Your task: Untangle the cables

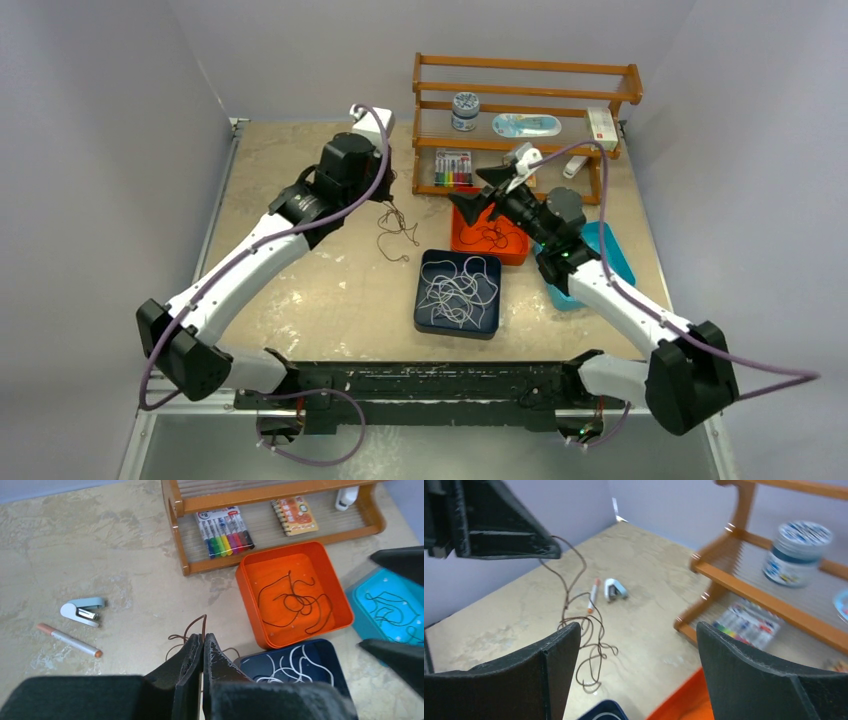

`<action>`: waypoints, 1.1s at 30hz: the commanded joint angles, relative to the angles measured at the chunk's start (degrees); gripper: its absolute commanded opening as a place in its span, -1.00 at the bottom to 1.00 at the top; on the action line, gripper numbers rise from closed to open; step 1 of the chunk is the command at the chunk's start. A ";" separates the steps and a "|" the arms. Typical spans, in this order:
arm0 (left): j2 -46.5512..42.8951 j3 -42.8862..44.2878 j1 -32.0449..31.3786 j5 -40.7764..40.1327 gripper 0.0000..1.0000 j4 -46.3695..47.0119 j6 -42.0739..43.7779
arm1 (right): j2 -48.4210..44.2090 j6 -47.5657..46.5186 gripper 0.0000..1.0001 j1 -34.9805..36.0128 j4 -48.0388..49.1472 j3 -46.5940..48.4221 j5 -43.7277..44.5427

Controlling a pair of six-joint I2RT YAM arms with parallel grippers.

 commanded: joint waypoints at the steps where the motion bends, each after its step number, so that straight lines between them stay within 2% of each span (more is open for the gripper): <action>1: -4.98 2.70 0.54 3.49 -1.00 2.15 -0.73 | 4.03 -4.30 0.75 4.97 15.63 2.78 -4.28; 7: -8.69 2.58 0.50 5.95 -1.00 3.64 -0.87 | 11.67 -2.51 0.72 8.31 20.98 7.80 -6.18; 17: -9.98 3.39 0.57 8.41 -1.00 3.40 -0.78 | 20.76 2.07 0.70 10.49 28.71 15.41 -7.97; 33: -9.63 5.79 0.54 11.16 -1.00 3.73 -1.10 | 29.52 2.70 0.65 13.49 27.28 21.61 -9.30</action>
